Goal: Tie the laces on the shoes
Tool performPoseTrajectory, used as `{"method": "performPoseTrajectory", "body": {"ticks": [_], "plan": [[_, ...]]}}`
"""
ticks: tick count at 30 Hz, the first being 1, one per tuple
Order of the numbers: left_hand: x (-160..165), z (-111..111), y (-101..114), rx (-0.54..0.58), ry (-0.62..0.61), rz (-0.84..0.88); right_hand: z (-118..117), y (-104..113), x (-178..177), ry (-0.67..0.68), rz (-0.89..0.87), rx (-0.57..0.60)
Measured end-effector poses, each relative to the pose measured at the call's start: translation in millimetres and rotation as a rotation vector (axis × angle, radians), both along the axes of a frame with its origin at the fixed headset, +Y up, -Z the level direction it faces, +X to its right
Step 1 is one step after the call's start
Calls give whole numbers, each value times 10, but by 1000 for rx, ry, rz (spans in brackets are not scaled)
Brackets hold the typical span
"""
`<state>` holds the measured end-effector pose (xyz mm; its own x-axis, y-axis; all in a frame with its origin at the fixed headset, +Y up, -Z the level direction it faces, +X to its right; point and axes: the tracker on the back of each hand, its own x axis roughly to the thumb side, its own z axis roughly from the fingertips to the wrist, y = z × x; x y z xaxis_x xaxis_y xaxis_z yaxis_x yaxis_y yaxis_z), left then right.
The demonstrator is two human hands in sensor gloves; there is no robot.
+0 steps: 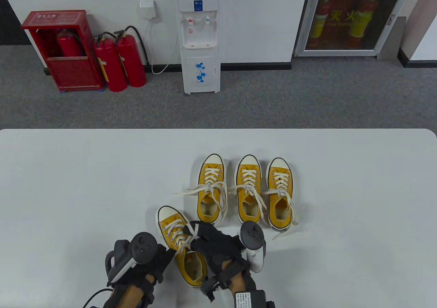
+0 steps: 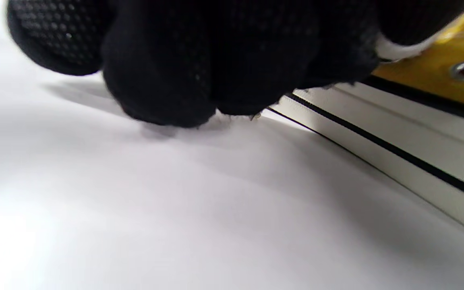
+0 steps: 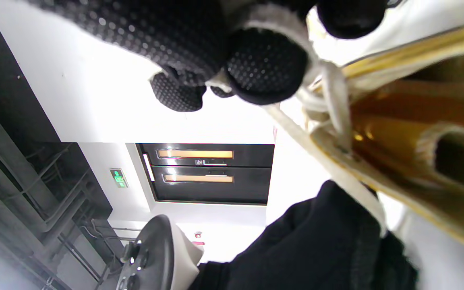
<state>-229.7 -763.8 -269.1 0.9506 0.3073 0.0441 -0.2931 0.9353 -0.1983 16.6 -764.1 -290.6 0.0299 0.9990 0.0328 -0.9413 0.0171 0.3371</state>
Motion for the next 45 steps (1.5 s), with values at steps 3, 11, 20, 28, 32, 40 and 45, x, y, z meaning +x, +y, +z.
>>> {"method": "performPoseTrajectory", "body": {"ticks": [3,11,20,28,32,40,45], "plan": [[7,4,1,7,-4,3,4,8,11,-30,38,12],[4,11,1,16,-6,8,15,1,56,-132,138,2],[-19,14,3,21,-1,34,36,34,50,-181,192,41],[-47,16,8,28,6,51,33,42,89,-221,227,31],[-58,18,14,39,11,56,32,48,129,-216,220,20],[-112,29,52,84,28,52,27,45,198,-172,193,-6],[-163,31,63,92,42,82,2,-8,172,-63,114,-70]]}}
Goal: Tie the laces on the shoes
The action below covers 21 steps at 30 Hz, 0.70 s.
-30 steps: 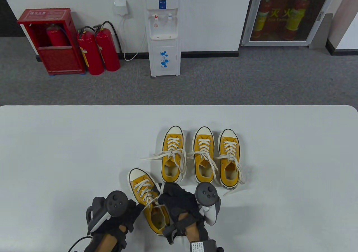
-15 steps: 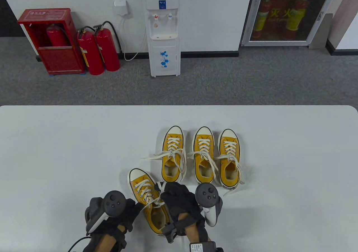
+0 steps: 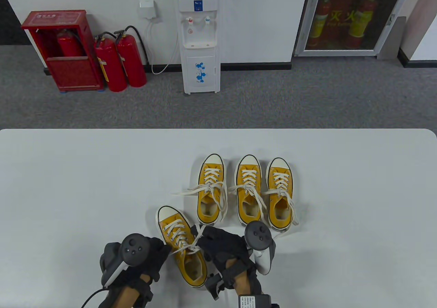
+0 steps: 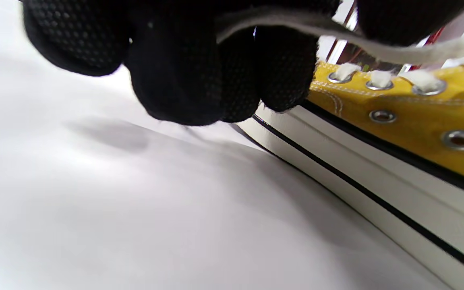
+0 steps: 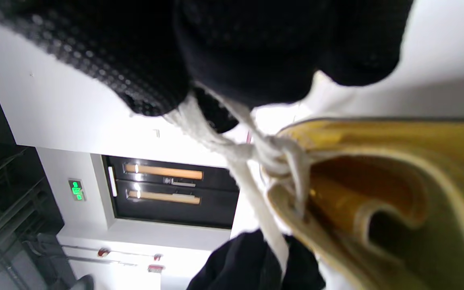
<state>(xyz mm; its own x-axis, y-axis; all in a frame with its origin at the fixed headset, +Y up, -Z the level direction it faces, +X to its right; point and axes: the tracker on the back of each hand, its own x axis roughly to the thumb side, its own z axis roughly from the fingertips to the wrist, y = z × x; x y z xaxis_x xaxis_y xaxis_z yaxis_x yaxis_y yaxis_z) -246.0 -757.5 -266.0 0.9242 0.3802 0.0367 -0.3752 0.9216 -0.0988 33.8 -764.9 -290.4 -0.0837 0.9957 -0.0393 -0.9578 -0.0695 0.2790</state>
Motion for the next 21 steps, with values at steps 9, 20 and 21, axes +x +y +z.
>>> {"method": "performPoseTrajectory", "body": {"ticks": [9,20,21], "plan": [[-187,17,89,85,85,186,-11,-66,-79,130,-92,-102],[-359,-30,76,86,110,292,42,-4,-129,65,67,8],[-356,-35,70,82,105,302,53,5,-128,51,100,28]]}}
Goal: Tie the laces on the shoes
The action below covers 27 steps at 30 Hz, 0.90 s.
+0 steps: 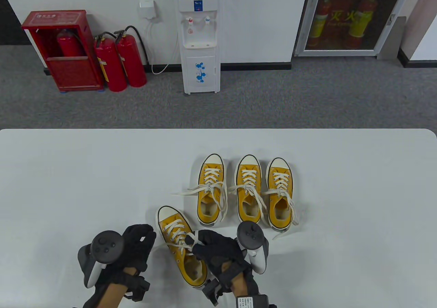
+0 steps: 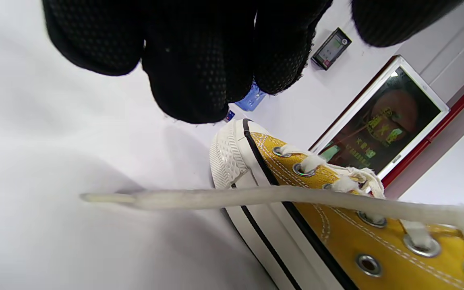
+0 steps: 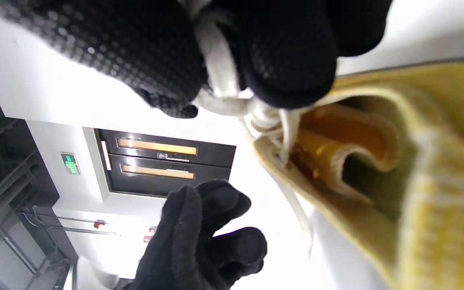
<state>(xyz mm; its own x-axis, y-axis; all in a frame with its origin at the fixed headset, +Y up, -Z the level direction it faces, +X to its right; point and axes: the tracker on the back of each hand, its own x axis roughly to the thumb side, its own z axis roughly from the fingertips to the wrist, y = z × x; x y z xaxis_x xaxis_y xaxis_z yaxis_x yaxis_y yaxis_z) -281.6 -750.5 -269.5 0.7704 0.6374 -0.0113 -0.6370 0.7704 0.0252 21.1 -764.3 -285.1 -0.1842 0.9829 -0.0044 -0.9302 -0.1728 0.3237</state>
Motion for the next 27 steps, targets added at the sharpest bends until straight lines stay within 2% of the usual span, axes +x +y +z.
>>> {"method": "performPoseTrajectory", "body": {"ticks": [3,17,27], "plan": [[22,-4,-9,-12,-15,18,22,31,-2,-40,76,37],[88,30,51,-8,-83,141,55,86,-8,-58,55,75],[256,103,98,-47,-205,316,184,228,-211,35,252,276]]}}
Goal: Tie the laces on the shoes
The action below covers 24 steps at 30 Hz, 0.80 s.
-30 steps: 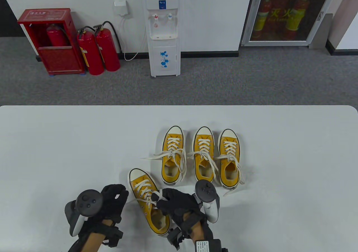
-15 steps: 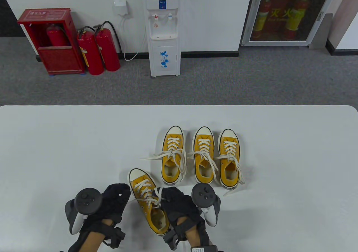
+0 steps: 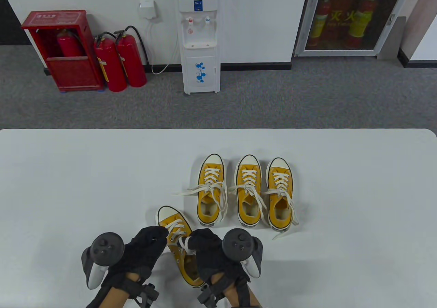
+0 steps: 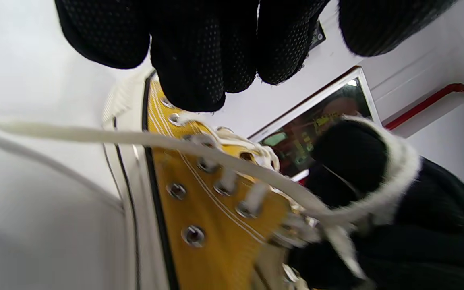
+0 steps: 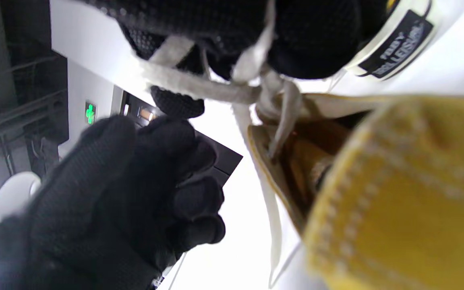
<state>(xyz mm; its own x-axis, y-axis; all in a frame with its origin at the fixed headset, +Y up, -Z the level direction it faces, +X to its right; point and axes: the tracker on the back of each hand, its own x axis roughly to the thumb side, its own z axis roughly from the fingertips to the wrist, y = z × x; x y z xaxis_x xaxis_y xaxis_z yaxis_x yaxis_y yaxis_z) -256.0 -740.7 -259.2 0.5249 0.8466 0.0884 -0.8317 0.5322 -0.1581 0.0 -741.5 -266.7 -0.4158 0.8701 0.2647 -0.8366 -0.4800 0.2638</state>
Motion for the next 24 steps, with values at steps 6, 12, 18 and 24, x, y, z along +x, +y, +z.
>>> {"method": "performPoseTrajectory", "body": {"ticks": [6,12,18,24], "plan": [[50,-15,-55,-79,-83,94,99,62,-139,23,148,139],[68,-1,-38,-98,-61,104,161,110,-197,21,217,210],[110,32,-24,-47,-2,20,148,113,-182,19,232,206],[14,2,-14,-15,75,-21,52,98,-81,29,121,80]]}}
